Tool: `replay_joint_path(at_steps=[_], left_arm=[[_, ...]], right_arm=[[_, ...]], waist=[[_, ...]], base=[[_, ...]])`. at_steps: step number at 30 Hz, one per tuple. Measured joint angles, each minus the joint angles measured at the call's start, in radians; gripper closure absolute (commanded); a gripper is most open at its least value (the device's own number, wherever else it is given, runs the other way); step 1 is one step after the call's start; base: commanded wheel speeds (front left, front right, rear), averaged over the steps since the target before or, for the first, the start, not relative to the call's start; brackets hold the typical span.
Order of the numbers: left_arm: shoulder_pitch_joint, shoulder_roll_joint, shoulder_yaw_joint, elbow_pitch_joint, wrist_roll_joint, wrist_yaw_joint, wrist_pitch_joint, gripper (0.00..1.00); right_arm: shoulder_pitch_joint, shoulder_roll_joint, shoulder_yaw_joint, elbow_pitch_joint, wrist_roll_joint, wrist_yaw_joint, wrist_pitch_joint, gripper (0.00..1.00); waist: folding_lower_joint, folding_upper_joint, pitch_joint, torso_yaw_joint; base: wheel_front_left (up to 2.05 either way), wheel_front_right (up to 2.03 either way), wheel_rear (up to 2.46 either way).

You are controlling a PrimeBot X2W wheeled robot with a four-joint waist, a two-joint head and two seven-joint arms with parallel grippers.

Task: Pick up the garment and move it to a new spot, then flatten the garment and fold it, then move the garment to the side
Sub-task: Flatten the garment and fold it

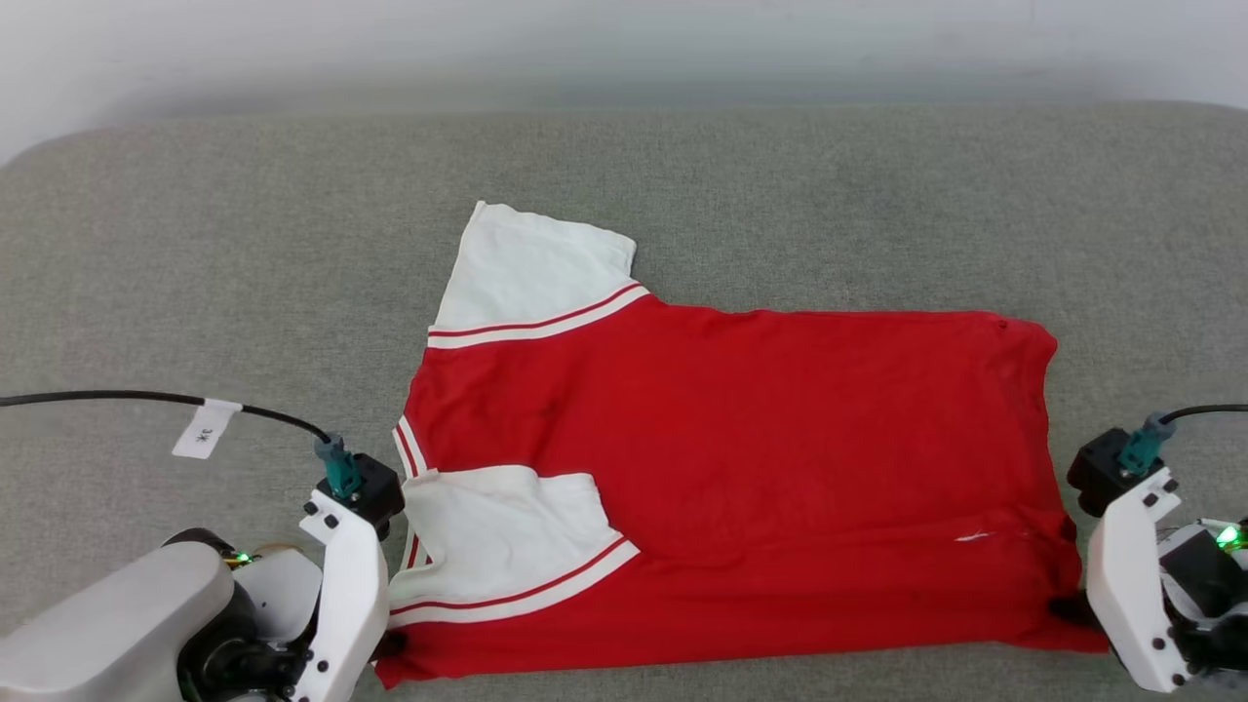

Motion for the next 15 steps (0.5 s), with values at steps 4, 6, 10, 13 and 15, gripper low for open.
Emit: replay_joint_path(at_steps=[4,6,10,13,15], left_arm=[[0.0,-0.016,-0.002,0.023,0.023,-0.002,-0.027,0.0],[-0.003,-0.011,-0.001,0.022,0.031,-0.009,-0.034,0.0],[-0.03,0.017,0.028,0.0,0.036,-0.009,-0.059,0.0],[-0.058,0.037,0.061,-0.016,0.056,0.009,-0.099,0.0],[-0.083,0.044,0.083,-0.022,0.065,0.019,-0.119,0.0]], right_arm=[[0.0,0.032,-0.014,0.02,-0.022,0.0,-0.052,0.0],[-0.001,0.027,-0.023,0.011,-0.051,0.0,-0.088,0.0],[-0.002,0.014,-0.073,-0.034,-0.107,0.0,-0.195,0.0],[-0.002,0.021,-0.15,-0.062,-0.159,0.0,-0.295,0.0],[0.002,0.042,-0.211,-0.078,-0.193,0.0,-0.356,0.0]], waist=[[0.0,0.0,-0.004,-0.002],[0.0,0.0,-0.015,-0.001],[0.0,0.0,-0.045,0.0],[0.0,0.0,-0.064,-0.006],[0.0,0.0,-0.068,-0.014]], base=[[0.0,0.0,0.0],[0.0,0.0,0.0],[0.0,0.0,0.0],[0.0,0.0,0.0],[0.0,0.0,0.0]])
